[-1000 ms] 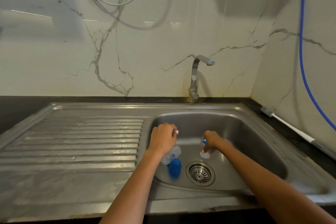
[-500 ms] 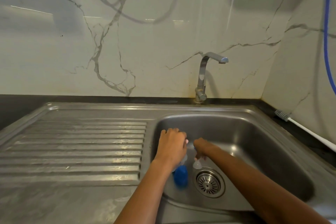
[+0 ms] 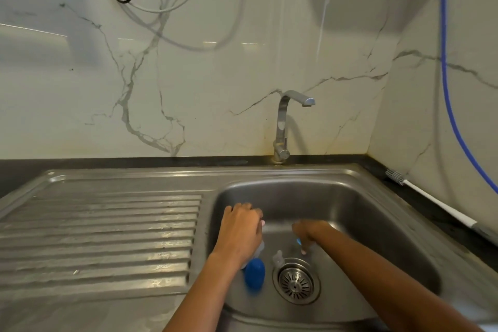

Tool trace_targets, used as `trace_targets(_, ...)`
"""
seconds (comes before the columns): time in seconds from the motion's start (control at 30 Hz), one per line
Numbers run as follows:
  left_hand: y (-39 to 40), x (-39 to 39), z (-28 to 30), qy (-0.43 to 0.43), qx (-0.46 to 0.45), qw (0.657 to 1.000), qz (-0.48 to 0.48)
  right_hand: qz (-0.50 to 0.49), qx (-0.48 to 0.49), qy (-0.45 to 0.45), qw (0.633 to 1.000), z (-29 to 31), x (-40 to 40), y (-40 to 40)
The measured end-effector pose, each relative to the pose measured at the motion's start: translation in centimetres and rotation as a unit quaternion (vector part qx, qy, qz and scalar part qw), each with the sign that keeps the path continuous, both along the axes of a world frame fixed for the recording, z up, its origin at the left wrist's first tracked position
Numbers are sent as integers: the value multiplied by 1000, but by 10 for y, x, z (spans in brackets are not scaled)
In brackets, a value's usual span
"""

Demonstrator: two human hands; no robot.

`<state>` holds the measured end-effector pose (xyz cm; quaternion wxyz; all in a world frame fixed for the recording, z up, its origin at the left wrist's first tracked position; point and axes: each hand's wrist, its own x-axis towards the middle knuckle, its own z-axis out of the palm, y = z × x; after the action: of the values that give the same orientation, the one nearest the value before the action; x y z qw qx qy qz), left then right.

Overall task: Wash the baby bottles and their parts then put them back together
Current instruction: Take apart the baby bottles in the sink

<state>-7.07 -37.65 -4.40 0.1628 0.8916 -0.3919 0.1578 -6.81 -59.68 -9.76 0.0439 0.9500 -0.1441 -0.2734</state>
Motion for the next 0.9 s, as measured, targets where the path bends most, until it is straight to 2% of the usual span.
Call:
trace_targets(0.2, -4, -2, 0, -6, -2, 1000, -18, 59, -20, -24, 998, -10, 6, 5)
trace_targets(0.37, -4, -2, -1, -15, -4, 1000, -26, 62, -38, -21, 997, -18, 4, 3)
trace_targets(0.53, -6, 2, 1, -19, -7, 1000, -17, 73, -31, -34, 996, 2, 3, 4)
trace_targets(0.63, -6, 4, 7, -19, 3, 1000, -9, 45, 39, -110, 992, 31, -1, 17)
trace_targets(0.73, 2, 3, 25, -23, -8, 1000, 6, 26, 97, -219, 971, 64, -11, 40)
trace_targets(0.8, 12, 0, 37, -30, -41, 998, 23, 8, 136, -298, 945, 86, -21, 58)
trace_targets(0.9, 38, -7, 53, -30, -78, 994, 66, -32, 236, -405, 883, 110, -35, 88)
